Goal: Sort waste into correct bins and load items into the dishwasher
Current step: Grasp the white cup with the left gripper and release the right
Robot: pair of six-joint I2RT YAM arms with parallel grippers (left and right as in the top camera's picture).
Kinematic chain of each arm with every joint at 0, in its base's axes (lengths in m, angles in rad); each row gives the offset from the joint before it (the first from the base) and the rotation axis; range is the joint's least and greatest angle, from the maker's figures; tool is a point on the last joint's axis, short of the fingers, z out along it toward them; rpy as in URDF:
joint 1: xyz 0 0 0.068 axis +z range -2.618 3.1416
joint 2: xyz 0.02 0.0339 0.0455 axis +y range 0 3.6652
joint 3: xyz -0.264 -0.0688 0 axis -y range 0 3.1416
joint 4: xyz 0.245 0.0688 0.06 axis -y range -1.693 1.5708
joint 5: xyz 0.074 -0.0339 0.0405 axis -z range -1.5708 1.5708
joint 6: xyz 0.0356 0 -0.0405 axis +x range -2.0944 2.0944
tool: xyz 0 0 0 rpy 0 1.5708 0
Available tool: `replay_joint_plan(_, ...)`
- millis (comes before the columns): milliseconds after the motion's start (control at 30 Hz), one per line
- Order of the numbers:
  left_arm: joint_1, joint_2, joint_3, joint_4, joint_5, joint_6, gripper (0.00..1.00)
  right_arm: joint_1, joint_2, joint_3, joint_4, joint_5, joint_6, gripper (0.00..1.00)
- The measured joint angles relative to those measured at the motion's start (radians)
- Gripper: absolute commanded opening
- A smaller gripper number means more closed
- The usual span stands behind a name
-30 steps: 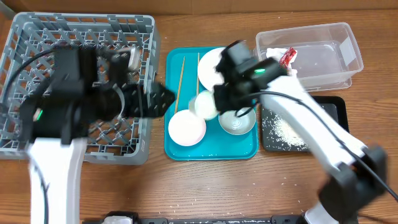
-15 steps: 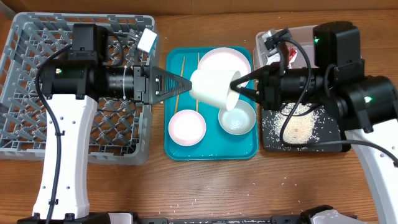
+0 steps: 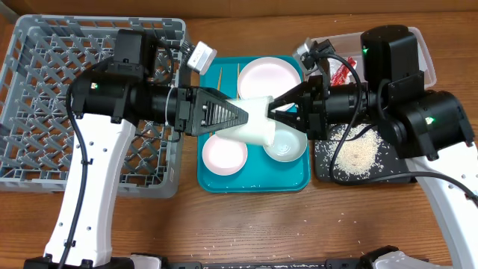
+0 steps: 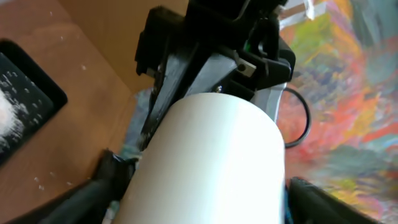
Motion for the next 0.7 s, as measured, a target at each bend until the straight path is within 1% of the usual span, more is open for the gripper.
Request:
replay_joint_plan(100, -0.014, 0.000, 0.000, -0.010, -0.001, 0.000, 0.96, 0.000, 0.000, 0.000, 0.006, -0.003, 0.001, 0.04)
replay_joint_plan(267, -0.014, 0.000, 0.000, -0.033, -0.001, 0.001, 0.88, -0.002, 0.000, 0.000, 0.013, -0.003, 0.000, 0.04)
replay_joint_plan(400, -0.014, 0.000, 0.000, -0.035, -0.002, 0.001, 0.91, -0.029, 0.000, 0.000, -0.002, -0.008, 0.000, 0.04)
replay_joint_plan(567, -0.014, 0.000, 0.000, -0.034, -0.001, 0.001, 0.92, -0.055, 0.000, 0.000, -0.008, -0.027, 0.001, 0.04)
replay_joint_plan(700, -0.012, 0.000, 0.000, -0.031, -0.002, 0.001, 0.86, -0.055, 0.000, 0.000, -0.021, -0.033, 0.001, 0.04)
